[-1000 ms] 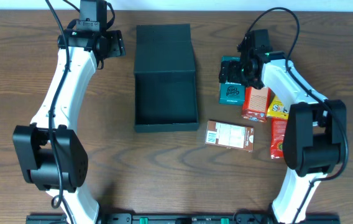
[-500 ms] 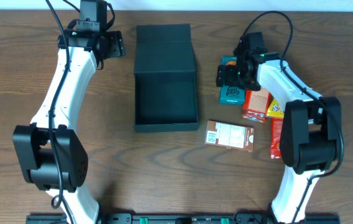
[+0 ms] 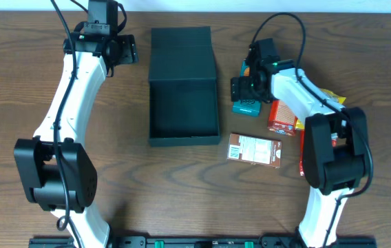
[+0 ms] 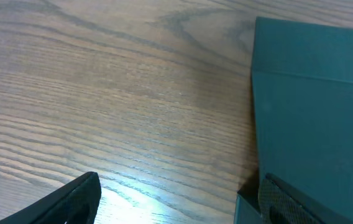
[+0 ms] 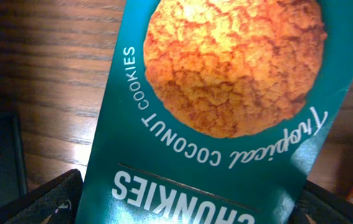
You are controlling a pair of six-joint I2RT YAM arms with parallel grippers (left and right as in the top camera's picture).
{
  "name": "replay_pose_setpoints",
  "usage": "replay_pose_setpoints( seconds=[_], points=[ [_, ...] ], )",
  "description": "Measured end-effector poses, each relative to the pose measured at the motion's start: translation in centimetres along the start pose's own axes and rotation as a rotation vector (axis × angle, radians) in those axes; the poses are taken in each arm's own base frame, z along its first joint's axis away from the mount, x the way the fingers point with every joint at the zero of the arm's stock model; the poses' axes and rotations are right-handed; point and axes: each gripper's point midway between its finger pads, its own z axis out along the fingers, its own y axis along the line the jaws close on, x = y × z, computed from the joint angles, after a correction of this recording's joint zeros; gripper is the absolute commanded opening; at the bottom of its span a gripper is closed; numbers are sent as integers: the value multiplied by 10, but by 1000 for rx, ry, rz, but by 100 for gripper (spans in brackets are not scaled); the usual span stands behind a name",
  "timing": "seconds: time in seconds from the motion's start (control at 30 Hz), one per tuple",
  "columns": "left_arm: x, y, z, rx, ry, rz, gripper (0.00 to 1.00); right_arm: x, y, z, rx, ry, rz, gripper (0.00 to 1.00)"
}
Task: Pack container
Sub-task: 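Reach the right gripper to the teal CHUNKIES box and grasp it, then carry the CHUNKIES box into the black box and lower it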
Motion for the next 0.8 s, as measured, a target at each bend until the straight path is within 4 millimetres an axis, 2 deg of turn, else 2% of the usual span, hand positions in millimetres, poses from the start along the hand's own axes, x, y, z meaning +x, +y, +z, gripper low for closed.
replay_pose_setpoints(
  seconds=[0.27,0.6,0.8],
  points=[
    [-1,3,0,-3,0,0,83,5,-2,0,66,5,-10,72],
    [-1,2,0,-3,0,0,83,5,-5,-1,81,10,2,71],
    [-1,3,0,-3,0,11,83,-2,2,-17,60,35,3,67]
  ],
)
